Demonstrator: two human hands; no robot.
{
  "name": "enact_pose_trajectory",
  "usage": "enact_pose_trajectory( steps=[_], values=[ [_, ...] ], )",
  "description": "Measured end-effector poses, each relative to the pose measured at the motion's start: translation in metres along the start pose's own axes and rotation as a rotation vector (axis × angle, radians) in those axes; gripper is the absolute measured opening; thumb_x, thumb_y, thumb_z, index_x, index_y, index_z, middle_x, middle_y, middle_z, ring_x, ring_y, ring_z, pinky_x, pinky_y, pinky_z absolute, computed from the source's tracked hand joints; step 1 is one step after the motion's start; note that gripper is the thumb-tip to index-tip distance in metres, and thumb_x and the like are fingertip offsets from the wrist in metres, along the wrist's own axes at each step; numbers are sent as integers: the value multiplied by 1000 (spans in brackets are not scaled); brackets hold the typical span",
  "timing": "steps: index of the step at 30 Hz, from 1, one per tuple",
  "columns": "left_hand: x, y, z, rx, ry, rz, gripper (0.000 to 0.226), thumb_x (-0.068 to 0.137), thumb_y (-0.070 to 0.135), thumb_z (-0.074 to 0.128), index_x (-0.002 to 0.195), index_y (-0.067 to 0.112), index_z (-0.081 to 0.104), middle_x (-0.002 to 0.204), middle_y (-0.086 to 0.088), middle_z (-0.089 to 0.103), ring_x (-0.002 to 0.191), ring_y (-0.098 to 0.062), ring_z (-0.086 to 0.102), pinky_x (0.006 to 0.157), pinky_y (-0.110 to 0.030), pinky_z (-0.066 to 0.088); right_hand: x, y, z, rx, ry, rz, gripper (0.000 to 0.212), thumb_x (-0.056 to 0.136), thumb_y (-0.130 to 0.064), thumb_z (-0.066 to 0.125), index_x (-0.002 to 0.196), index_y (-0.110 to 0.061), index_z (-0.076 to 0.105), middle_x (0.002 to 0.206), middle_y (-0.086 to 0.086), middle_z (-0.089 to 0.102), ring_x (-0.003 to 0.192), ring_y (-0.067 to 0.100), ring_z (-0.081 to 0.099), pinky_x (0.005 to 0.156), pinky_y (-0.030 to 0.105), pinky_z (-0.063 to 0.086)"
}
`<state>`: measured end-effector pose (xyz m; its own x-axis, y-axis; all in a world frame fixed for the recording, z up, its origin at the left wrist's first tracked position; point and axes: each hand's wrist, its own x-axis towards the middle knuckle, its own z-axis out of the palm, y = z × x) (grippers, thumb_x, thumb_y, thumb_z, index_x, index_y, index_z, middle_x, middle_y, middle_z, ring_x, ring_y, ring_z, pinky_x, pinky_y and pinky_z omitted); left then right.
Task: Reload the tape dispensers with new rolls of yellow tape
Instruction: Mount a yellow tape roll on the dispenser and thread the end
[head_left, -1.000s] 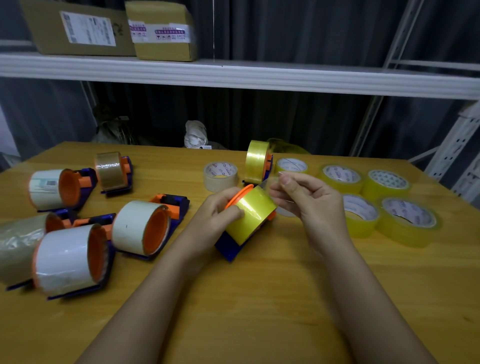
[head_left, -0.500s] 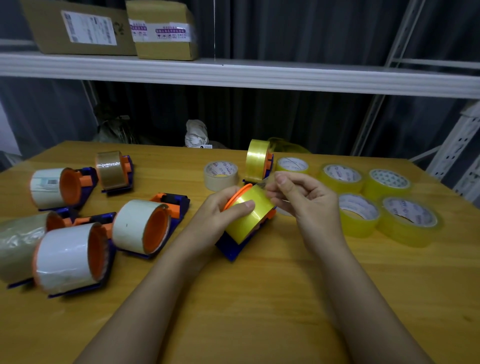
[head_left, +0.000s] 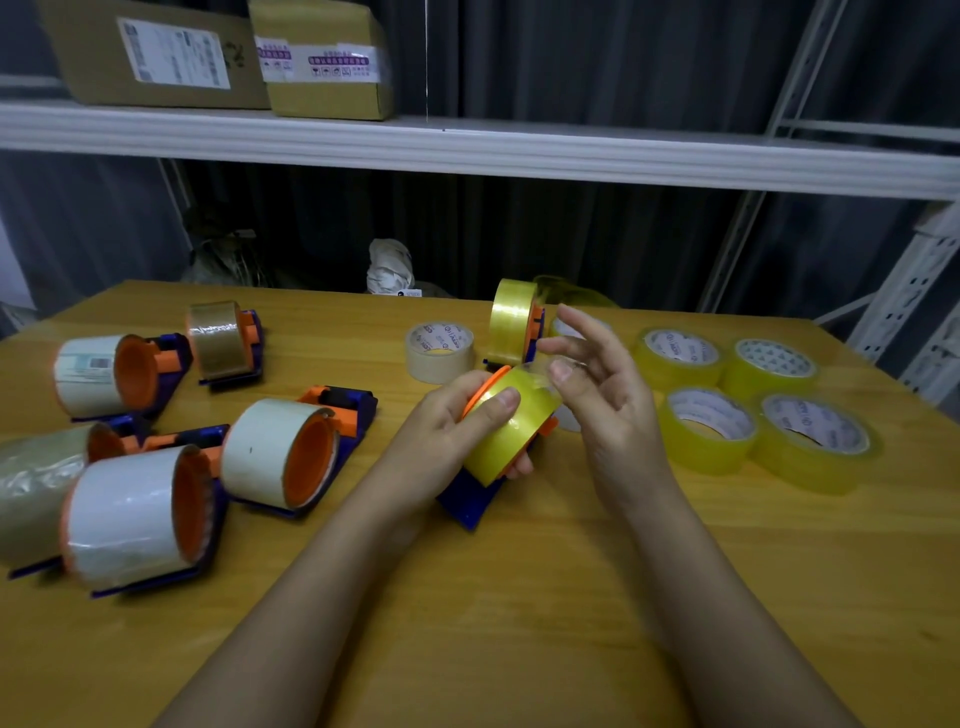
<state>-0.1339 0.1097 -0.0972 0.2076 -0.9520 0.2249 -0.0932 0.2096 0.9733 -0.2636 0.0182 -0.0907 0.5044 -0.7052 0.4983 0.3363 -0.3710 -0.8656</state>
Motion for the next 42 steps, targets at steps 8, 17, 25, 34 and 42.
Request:
enact_pose_trajectory(
  steps=[8,17,25,34,42],
  values=[
    [2,0,0,4,67,35,31,90,37,47,109,15,59,72,-13,70,66,-23,68,64,-30,55,3,-3,-1,80,-27,18,86,59,-83,62,125,-29,54,117,-5,60,108,11,59,90,33,50],
    [4,0,1,23,153,44,40,91,42,39,104,10,59,71,-9,71,66,-23,67,64,-33,55,1,-8,-2,25,207,39,17,76,-29,68,82,-15,62,47,-2,53,42,9,47,42,20,40],
    [5,-8,-1,176,280,5,60,90,61,30,132,23,50,126,9,59,117,-2,51,99,-21,40,-4,9,2,-598,-69,-418,15,82,-25,73,95,-17,74,87,-6,59,81,9,56,71,19,47],
    [7,-6,2,331,380,70,43,98,42,31,106,5,53,101,-24,57,77,-15,52,61,-9,38,-3,21,5,-904,-26,-650,21,89,-21,64,100,-6,73,92,5,66,85,18,60,76,24,47],
    [6,-4,7,426,384,132,27,100,30,36,94,7,48,64,6,39,51,4,42,50,-10,34,-1,20,8,-1000,-43,-703,17,92,-15,57,90,-3,70,87,7,64,82,18,57,73,24,44]
  ],
)
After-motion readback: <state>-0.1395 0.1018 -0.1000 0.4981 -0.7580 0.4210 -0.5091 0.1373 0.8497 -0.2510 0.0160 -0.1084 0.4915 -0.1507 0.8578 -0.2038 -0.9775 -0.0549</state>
